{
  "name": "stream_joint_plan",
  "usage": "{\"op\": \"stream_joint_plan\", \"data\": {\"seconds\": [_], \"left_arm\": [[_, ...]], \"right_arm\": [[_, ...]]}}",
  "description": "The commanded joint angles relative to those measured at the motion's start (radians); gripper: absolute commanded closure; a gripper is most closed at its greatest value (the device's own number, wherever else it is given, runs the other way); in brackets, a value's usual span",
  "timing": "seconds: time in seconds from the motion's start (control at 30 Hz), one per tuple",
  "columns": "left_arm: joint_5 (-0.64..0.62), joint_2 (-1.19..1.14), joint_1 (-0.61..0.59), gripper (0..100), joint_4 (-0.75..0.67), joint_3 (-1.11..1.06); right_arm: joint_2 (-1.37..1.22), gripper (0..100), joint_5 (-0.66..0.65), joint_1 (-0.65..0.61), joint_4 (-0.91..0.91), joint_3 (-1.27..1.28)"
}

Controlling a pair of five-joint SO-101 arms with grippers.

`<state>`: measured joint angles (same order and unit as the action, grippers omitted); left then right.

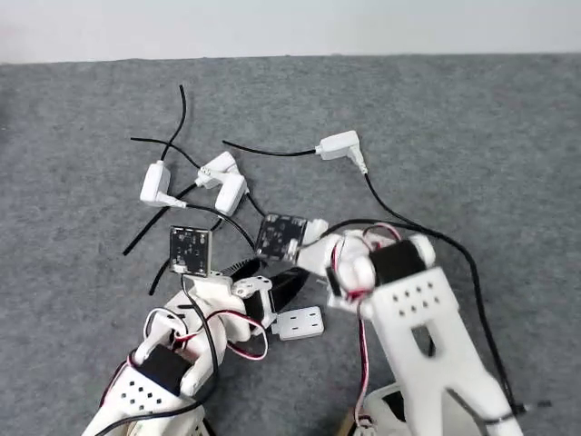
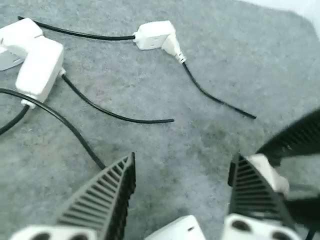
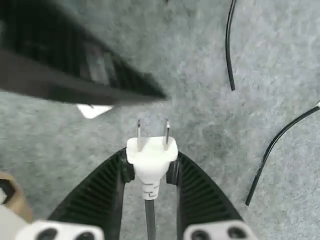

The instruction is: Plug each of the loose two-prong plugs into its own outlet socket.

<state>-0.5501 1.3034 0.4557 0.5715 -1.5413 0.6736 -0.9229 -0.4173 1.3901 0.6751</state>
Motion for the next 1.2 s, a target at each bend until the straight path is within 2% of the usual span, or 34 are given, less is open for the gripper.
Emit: {"op": "stream_joint_plan", "data": {"seconds": [0.0, 0.13, 0.37, 1.17], "left_arm": [[-0.026, 0.009, 0.009, 71, -0.003, 0.050], [-0.026, 0.009, 0.009, 71, -0.005, 0.038], [-0.023, 0.009, 0.008, 71, -0.005, 0.013], [-0.061, 0.009, 0.008, 71, 0.002, 0.068]], "right_arm": [[0.097, 99.1, 0.048, -0.059, 0.058, -0.014], [0.119, 99.1, 0.103, -0.128, 0.085, -0.015], [0.122, 99.1, 0.140, -0.166, 0.102, -0.021], [0.004, 99.1, 0.117, -0.133, -0.028, -0.020]]}}
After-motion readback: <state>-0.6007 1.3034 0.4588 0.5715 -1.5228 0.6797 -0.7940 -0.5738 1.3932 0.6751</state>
